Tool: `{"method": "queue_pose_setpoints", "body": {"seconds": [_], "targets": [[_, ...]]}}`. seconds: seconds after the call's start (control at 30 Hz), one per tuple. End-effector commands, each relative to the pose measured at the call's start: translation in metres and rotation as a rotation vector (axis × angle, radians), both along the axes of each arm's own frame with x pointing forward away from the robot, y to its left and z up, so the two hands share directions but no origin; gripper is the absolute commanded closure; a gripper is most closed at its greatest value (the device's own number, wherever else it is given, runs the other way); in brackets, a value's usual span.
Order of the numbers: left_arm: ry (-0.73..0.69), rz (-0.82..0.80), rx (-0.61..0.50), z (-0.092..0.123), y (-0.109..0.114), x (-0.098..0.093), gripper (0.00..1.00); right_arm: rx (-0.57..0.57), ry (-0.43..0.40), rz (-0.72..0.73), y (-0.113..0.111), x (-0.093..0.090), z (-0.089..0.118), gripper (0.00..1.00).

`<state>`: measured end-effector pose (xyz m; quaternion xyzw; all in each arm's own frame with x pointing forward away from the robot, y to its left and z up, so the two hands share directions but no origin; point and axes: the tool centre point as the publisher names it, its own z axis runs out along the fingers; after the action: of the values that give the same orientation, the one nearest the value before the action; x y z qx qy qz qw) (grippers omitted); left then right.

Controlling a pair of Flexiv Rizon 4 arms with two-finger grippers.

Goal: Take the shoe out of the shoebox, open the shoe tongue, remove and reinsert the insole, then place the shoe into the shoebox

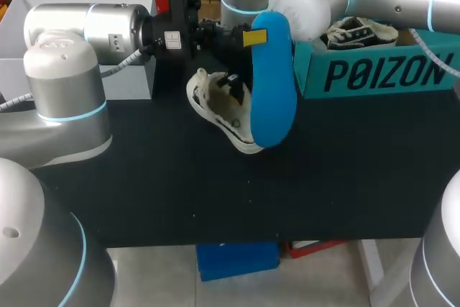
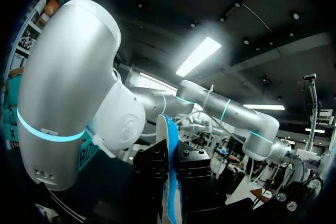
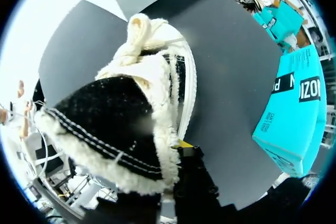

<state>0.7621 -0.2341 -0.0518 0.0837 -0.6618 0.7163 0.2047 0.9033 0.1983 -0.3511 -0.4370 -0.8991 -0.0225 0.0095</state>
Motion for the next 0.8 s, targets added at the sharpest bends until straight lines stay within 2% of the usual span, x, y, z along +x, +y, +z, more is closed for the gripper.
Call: {"method": "queue_pose_setpoints", "body": {"seconds": [0.03,0.27,0.4,0.67,0.8], "targets": [[-0.001,0.007,-0.001,-0.001,-0.001,-0.001,1.0,0.011,-0.047,-0.362,0.001,-0.003,-0.004,1.0],[-0.001,0.007,-0.001,-0.001,-0.001,-0.001,1.0,0.013,-0.062,-0.521,0.002,-0.003,-0.007,1.0],[-0.001,0.007,-0.001,-0.001,-0.001,-0.001,1.0,0.051,-0.068,-0.592,0.002,-0.008,-0.007,1.0],[-0.001,0.007,-0.001,-0.001,-0.001,-0.001,1.0,0.035,-0.082,-0.567,0.006,-0.009,-0.014,1.0],[-0.001,0.007,-0.001,-0.001,-0.001,-0.001,1.0,0.021,-0.076,-0.538,0.009,-0.012,-0.028,1.0]]}}
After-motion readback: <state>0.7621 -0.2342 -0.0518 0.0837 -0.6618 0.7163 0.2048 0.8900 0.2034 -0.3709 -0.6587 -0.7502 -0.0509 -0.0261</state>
